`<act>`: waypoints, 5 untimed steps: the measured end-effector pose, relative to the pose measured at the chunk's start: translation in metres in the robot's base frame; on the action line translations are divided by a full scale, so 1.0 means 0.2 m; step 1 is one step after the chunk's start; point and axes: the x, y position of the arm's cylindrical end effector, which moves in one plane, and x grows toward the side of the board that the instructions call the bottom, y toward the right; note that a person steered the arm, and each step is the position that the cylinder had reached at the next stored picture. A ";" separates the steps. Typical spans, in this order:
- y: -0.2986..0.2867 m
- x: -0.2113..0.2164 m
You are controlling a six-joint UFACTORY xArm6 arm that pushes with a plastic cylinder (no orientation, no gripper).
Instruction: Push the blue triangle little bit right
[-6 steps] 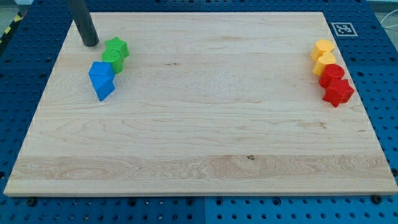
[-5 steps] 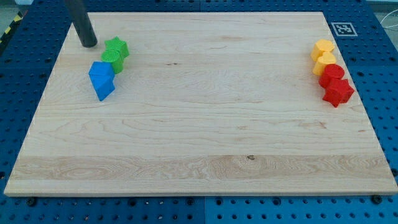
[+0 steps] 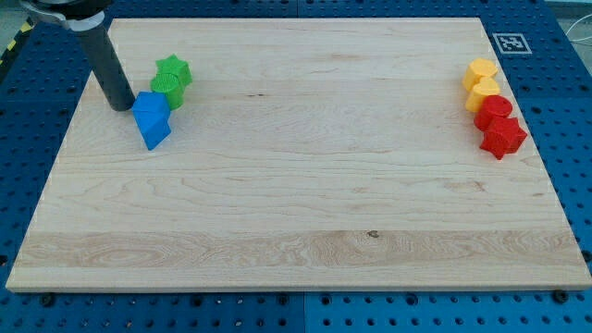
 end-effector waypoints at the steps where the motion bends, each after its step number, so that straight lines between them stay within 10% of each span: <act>1: 0.04 0.04; 5: 0.08 0.10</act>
